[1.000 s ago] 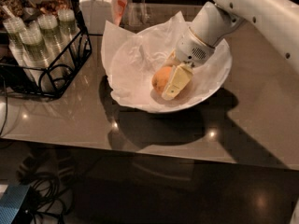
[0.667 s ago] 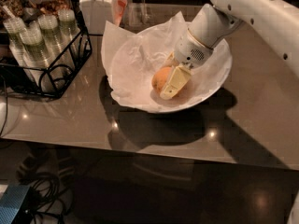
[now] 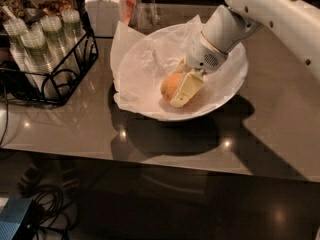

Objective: Pick orange from white bowl

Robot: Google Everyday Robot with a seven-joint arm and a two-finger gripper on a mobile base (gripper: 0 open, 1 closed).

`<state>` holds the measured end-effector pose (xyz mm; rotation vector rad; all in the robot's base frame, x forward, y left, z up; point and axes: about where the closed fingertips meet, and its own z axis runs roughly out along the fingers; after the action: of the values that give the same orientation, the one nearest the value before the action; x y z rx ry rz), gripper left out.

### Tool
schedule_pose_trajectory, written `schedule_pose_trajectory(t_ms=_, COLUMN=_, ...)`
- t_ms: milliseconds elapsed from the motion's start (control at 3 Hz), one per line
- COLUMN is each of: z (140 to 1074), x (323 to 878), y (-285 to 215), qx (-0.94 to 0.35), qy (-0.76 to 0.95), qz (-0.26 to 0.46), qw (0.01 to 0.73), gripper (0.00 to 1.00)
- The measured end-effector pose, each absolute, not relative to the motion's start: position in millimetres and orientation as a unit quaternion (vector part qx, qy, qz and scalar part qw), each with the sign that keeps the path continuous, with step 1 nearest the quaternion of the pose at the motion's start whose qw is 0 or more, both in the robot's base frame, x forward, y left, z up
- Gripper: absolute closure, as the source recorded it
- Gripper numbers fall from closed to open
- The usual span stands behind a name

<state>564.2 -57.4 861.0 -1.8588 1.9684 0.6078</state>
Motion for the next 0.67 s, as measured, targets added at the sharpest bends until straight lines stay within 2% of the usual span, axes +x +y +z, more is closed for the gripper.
schedule_pose_trajectory(t_ms=333, z=890.3, x=559.2, y=-50.0, qx=-0.67, qy=0.68, qz=0.209, qw=0.213, gripper=1.0)
schedule_pose_trajectory(t_ms=667, z=935.1, x=544.2, y=-45.5, qx=-0.685, qy=0.654, qz=0.198, qw=0.255, gripper=1.0)
